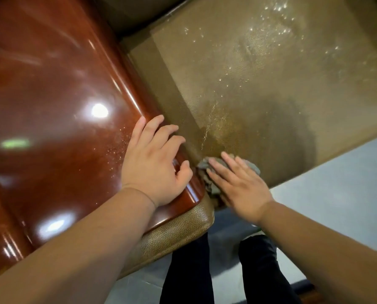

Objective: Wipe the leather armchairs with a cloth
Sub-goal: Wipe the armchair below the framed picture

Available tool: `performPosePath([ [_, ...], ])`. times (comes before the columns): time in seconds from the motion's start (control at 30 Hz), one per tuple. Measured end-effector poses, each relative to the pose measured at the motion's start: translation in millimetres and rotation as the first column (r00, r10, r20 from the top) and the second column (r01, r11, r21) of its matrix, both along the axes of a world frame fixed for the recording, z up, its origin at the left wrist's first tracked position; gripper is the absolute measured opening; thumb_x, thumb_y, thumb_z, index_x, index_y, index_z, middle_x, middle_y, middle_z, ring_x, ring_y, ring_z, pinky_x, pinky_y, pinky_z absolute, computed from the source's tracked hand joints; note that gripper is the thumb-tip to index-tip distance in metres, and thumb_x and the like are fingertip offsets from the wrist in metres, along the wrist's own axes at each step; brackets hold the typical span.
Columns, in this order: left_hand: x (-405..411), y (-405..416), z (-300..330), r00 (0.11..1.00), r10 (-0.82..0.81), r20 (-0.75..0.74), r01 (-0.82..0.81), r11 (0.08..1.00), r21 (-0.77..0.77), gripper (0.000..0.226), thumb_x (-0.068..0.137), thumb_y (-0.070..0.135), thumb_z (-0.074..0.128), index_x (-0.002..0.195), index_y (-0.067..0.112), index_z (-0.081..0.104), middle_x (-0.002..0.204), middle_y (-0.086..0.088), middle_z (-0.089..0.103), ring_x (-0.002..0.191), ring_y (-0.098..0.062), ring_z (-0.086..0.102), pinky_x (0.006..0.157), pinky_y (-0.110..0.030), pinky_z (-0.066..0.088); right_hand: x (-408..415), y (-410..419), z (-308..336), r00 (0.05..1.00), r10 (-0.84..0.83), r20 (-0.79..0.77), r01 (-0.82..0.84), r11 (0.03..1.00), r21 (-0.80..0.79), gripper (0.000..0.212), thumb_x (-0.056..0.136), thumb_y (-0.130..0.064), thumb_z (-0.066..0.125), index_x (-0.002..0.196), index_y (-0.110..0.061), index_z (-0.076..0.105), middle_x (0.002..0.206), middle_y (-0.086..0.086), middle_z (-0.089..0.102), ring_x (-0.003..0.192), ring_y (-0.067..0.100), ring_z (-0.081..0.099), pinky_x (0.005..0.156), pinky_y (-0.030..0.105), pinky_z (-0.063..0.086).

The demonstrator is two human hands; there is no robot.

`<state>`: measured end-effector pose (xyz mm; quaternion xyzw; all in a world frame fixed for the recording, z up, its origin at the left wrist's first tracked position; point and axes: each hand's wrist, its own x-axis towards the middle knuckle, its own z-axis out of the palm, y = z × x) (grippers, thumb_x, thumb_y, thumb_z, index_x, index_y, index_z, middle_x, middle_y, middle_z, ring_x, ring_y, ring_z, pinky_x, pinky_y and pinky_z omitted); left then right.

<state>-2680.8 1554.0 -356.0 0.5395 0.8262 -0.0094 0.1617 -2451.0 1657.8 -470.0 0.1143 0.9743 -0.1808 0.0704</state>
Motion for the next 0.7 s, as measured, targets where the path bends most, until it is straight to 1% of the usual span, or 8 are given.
performPosePath([
  [0.07, 0, -1, -1, 1.0, 0.0, -0.01, 0.0, 1.0, 0.006, 0.052, 0.085, 0.048, 0.054, 0.122, 0.019, 0.075, 0.139, -0.002, 0.065, 0.15, -0.033, 0.04, 0.131, -0.054, 0.013, 28, 6, 0, 0.986, 0.166, -0.008, -0.166, 0.986, -0.003, 0.061, 0.099, -0.026, 0.06, 0.158, -0.02, 0.044, 0.169, 0.001, 0.03, 0.158, 0.031, 0.018, 0.13, 0.046, 0.01],
  [0.13, -1, -1, -3, 1.0, -0.005, -0.018, 0.005, 1.0, 0.003, 0.052, 0.085, 0.049, 0.053, 0.121, 0.018, 0.076, 0.137, -0.002, 0.065, 0.149, -0.034, 0.041, 0.13, -0.056, 0.014, 10, 41, -11, 0.987, 0.157, -0.028, -0.155, 0.985, 0.075, 0.056, 0.101, -0.022, 0.051, 0.157, -0.018, 0.045, 0.168, 0.003, 0.032, 0.157, 0.033, 0.021, 0.129, 0.048, 0.014],
  [0.2, 0, -2, -3, 1.0, -0.002, -0.02, 0.002, 1.0, 0.005, 0.052, 0.085, 0.049, 0.052, 0.119, 0.018, 0.077, 0.136, -0.002, 0.066, 0.148, -0.034, 0.042, 0.129, -0.058, 0.016, -26, 89, -17, 0.985, -0.172, -0.034, 0.175, 0.976, 0.128, 0.057, 0.102, -0.025, 0.045, 0.158, -0.014, 0.041, 0.168, 0.007, 0.031, 0.157, 0.038, 0.021, 0.128, 0.051, 0.012],
  [0.3, 0, 0, -1, 1.0, -0.009, -0.022, 0.009, 1.0, 0.004, 0.051, 0.085, 0.048, 0.052, 0.118, 0.018, 0.077, 0.135, -0.002, 0.067, 0.147, -0.034, 0.043, 0.129, -0.058, 0.016, -57, 119, -13, 0.832, -0.554, 0.03, 0.547, 0.828, 0.126, 0.063, 0.102, -0.035, 0.041, 0.16, -0.013, 0.029, 0.17, 0.01, 0.022, 0.157, 0.042, 0.01, 0.129, 0.054, 0.009],
  [0.37, 0, 0, -1, 1.0, -0.007, -0.019, 0.007, 1.0, -0.002, 0.05, 0.085, 0.048, 0.053, 0.118, 0.019, 0.078, 0.134, -0.002, 0.067, 0.147, -0.034, 0.042, 0.129, -0.057, 0.015, -47, 80, -5, 0.884, -0.467, 0.015, 0.463, 0.881, 0.099, 0.064, 0.101, -0.036, 0.048, 0.159, -0.013, 0.036, 0.17, 0.009, 0.024, 0.158, 0.041, 0.011, 0.128, 0.053, 0.007],
  [0.53, -1, -1, -4, 1.0, -0.002, -0.026, 0.003, 0.999, 0.046, 0.047, 0.085, 0.046, 0.055, 0.116, 0.018, 0.078, 0.132, -0.002, 0.068, 0.146, -0.035, 0.044, 0.129, -0.058, 0.017, -15, 28, -2, 0.993, 0.111, -0.028, -0.111, 0.994, 0.006, 0.058, 0.1, -0.028, 0.061, 0.155, -0.018, 0.048, 0.166, 0.003, 0.036, 0.157, 0.033, 0.023, 0.129, 0.048, 0.016],
  [0.6, -2, -4, -5, 1.0, -0.004, -0.026, 0.005, 0.999, 0.047, 0.047, 0.085, 0.046, 0.056, 0.115, 0.018, 0.078, 0.132, -0.002, 0.068, 0.146, -0.035, 0.044, 0.129, -0.057, 0.017, -46, 64, -10, 0.997, 0.074, -0.023, -0.072, 0.995, 0.062, 0.059, 0.101, -0.023, 0.058, 0.158, -0.017, 0.043, 0.167, 0.004, 0.035, 0.157, 0.034, 0.023, 0.128, 0.049, 0.015],
  [0.7, -1, -3, -4, 1.0, -0.003, -0.023, 0.003, 1.0, 0.025, 0.047, 0.084, 0.047, 0.055, 0.115, 0.019, 0.077, 0.133, -0.001, 0.067, 0.147, -0.034, 0.044, 0.129, -0.057, 0.016, -98, 108, -12, 0.943, -0.332, -0.007, 0.331, 0.939, 0.098, 0.058, 0.107, -0.034, 0.045, 0.161, -0.017, 0.033, 0.171, 0.005, 0.024, 0.159, 0.035, 0.012, 0.128, 0.046, 0.005],
])
